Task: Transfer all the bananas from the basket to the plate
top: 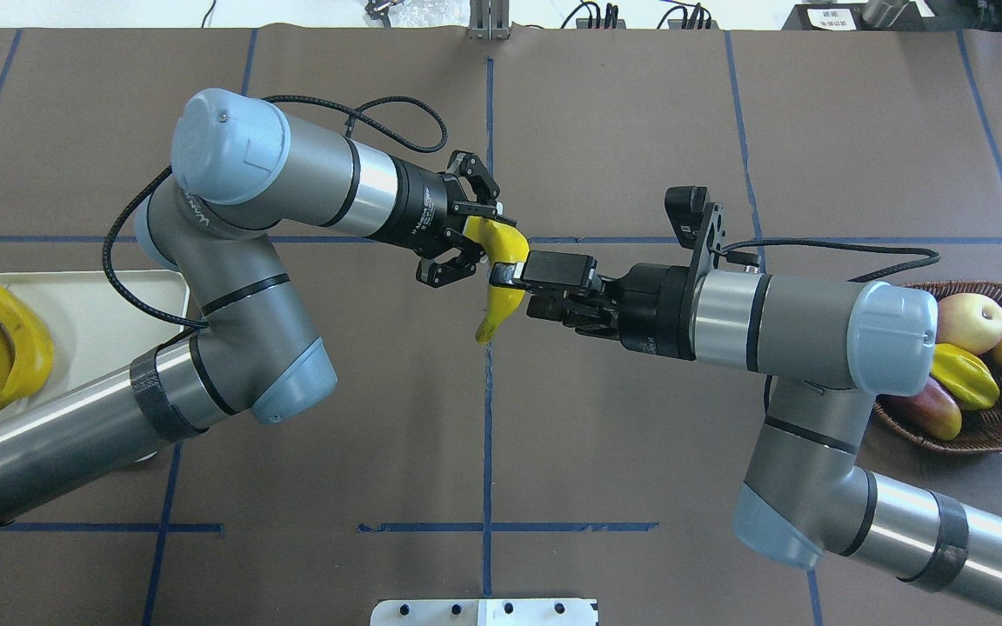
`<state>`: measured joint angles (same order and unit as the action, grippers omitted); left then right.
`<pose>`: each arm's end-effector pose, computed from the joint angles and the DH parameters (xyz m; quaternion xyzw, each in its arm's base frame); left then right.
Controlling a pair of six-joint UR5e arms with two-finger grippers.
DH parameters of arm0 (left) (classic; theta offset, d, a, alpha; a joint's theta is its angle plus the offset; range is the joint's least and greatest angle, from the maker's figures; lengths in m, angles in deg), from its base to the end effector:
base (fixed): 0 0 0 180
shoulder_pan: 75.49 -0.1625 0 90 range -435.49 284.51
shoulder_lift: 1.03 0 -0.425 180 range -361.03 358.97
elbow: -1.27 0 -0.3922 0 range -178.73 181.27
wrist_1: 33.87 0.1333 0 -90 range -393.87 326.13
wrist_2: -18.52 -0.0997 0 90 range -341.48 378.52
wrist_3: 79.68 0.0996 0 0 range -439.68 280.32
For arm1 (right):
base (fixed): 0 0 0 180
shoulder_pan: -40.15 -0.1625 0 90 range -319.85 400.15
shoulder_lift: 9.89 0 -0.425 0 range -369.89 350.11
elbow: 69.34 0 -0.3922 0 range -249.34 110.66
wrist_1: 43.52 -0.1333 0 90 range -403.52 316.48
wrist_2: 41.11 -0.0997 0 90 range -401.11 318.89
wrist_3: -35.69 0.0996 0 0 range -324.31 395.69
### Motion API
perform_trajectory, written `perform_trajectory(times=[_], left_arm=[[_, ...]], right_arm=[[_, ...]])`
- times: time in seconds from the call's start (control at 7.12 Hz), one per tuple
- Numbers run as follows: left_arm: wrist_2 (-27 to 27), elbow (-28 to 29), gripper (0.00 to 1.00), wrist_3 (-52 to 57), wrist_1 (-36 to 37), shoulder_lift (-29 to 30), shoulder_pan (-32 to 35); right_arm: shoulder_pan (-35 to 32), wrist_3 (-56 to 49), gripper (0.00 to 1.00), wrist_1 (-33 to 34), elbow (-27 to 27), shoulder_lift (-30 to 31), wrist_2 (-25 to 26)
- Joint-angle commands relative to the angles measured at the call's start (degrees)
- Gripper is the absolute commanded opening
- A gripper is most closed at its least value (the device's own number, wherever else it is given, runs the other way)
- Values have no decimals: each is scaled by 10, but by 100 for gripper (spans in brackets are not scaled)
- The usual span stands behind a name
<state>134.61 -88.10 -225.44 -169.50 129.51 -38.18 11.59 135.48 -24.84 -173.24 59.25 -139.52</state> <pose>0.4818 -0.4797 0.1414 -0.2696 0.6264 -0.4136 0.6032 -0.4181 -0.3627 0.2129 0.0865 -0.7934 0.1416 0.5856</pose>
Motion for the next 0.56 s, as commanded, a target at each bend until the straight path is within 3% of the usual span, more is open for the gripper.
perform_trajectory(times=[0.0, 0.14, 0.42], left_arm=[[4, -2, 0, 5, -3, -16, 12], [7, -3, 0, 22, -4, -34, 24], [95, -9, 0, 62, 2, -96, 84]], right_arm=[[-9, 0, 100, 1, -2, 5, -6], [-30, -1, 100, 42, -6, 4, -34], [-114, -16, 100, 189, -13, -1, -157]])
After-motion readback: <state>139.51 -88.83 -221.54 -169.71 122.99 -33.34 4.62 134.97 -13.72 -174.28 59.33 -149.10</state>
